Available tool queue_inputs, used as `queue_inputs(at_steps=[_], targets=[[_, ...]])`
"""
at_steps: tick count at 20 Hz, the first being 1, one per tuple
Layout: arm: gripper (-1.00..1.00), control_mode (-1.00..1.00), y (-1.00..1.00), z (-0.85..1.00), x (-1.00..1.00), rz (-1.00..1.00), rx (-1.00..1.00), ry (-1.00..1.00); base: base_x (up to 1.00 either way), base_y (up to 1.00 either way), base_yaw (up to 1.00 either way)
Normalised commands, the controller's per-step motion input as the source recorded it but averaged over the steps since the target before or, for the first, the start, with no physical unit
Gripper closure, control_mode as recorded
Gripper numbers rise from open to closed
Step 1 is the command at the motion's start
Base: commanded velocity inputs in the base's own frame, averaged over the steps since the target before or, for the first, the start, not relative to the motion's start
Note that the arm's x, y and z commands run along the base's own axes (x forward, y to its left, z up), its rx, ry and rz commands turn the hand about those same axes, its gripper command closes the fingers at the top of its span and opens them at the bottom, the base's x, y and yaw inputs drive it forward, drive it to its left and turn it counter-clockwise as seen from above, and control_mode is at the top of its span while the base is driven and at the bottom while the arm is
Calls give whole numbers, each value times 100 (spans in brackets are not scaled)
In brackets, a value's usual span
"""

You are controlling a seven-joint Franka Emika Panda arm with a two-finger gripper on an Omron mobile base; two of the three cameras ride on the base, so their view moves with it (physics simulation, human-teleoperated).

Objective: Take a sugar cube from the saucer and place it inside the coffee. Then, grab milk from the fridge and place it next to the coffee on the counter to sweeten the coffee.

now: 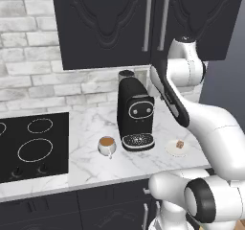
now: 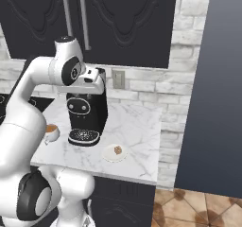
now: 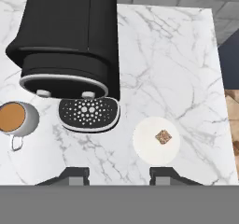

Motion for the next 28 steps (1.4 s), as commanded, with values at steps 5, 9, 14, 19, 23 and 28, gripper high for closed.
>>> queue_inputs(at_steps=[5,9,14,19,23,28], targets=[[-100,-100,-4,-11,-38,-2,0,-3,0,0,0],[-100,-100,-21,-45,-73,-2,0,-14,0,0,0],[-100,-100,-35,-52,-40,0,0,-12,0,0,0],[-100,-100,-37,-31,-4,0,5,-2,0,0,0],[-100,-100,-36,-40,0,10,10,0,0,0,0],[-100,-100,-29,-46,3,18,8,1,0,0,0]])
